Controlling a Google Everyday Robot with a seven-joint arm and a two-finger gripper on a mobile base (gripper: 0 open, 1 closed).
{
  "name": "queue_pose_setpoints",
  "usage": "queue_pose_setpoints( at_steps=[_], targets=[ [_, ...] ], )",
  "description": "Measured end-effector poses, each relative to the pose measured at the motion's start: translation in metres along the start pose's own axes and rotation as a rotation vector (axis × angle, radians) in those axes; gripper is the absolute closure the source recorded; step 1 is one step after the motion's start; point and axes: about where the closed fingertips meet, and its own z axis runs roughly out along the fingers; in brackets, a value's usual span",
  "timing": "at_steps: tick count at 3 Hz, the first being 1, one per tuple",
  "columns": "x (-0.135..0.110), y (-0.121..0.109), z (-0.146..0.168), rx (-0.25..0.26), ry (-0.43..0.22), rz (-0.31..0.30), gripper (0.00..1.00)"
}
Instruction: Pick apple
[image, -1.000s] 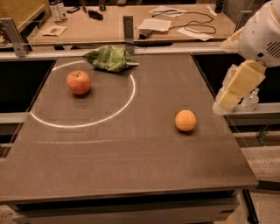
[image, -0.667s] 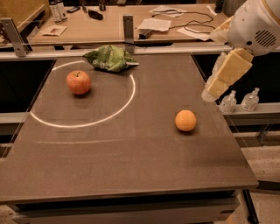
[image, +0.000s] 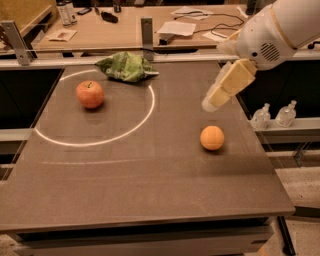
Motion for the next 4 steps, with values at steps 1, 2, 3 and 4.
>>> queue_pose_setpoints(
  at_steps=[1, 2, 3, 4],
  targets=[
    [-0.005, -0.01, 0.023, -0.033, -0.156, 0.109, 0.0],
    [-0.005, -0.01, 0.023, -0.033, -0.155, 0.108, 0.0],
    [-0.026, -0.022, 0.057, -0.058, -0.22, 0.107, 0.0],
    [-0.073, -0.034, 0.094, -0.084, -0.315, 0.035, 0.0]
  ],
)
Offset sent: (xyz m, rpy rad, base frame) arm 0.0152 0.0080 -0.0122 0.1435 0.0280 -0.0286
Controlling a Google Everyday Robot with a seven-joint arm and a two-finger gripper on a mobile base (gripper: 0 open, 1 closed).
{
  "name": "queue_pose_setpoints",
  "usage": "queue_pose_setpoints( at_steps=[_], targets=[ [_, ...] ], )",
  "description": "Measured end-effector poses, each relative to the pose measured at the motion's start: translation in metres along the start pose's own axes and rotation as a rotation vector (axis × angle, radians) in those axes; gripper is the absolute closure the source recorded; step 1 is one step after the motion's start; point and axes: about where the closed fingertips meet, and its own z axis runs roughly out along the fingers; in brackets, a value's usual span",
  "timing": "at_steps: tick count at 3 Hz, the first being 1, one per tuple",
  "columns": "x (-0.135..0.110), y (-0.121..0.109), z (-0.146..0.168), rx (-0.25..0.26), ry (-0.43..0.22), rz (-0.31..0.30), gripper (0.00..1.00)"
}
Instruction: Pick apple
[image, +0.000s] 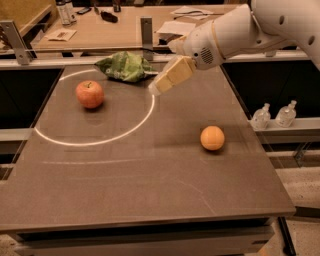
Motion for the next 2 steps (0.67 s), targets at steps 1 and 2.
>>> queue_pose_setpoints(
  at_steps=[1, 2],
  targets=[
    [-0.024, -0.006, 0.03, 0.043, -0.031, -0.04, 0.0],
    [-0.016, 0.005, 0.06, 0.112, -0.003, -0.053, 0.0]
  ],
)
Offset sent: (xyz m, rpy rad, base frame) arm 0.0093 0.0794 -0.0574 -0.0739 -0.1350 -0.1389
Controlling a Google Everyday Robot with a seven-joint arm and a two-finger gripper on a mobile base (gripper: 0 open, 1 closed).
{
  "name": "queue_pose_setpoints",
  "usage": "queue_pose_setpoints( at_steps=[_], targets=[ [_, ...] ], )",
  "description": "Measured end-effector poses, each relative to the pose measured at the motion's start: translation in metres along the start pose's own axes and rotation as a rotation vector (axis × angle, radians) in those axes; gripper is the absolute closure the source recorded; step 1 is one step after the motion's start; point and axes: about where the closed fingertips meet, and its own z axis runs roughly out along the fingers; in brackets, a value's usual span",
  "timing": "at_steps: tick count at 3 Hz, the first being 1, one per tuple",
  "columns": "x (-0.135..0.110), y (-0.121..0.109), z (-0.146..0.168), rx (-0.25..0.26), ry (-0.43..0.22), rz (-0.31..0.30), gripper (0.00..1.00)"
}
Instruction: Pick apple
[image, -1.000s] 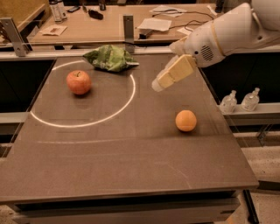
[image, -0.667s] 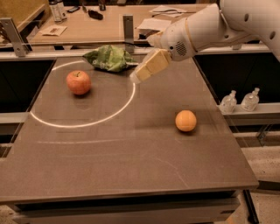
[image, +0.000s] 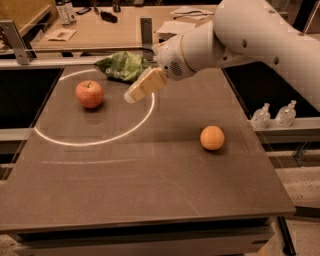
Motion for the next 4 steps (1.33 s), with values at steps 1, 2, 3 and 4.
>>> queue_pose_setpoints(
  at_steps=[1, 2, 3, 4],
  targets=[
    [0.022, 0.021, 0.023, 0.005, 0.031, 0.027, 0.0],
    [0.031, 0.02, 0.037, 0.021, 0.019, 0.098, 0.0],
    [0.029, 0.012, 0.047, 0.02, -0.042, 0.172, 0.0],
    [0.029, 0.012, 0.047, 0.02, -0.042, 0.172, 0.0]
  ],
)
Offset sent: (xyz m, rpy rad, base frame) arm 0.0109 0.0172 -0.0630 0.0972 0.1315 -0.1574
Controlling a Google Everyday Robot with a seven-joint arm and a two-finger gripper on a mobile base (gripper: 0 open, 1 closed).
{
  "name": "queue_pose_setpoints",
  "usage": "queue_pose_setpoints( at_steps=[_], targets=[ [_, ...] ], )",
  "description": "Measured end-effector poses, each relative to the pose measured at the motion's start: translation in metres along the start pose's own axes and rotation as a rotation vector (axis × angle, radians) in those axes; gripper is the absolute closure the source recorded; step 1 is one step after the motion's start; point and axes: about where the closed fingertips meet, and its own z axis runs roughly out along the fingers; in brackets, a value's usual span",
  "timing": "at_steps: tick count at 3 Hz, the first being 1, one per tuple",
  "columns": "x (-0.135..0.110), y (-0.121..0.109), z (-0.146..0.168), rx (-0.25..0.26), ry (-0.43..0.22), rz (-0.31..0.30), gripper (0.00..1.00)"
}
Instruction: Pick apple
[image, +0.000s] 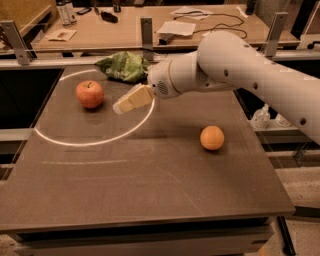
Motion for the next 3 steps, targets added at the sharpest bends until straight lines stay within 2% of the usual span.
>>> queue_pose_setpoints(
  at_steps=[1, 3],
  targets=[
    [-0.007, 0.013, 0.016, -0.009, 0.001, 0.008, 0.0],
    [-0.037, 0.036, 0.046, -0.063, -0.021, -0.045, 0.0]
  ],
)
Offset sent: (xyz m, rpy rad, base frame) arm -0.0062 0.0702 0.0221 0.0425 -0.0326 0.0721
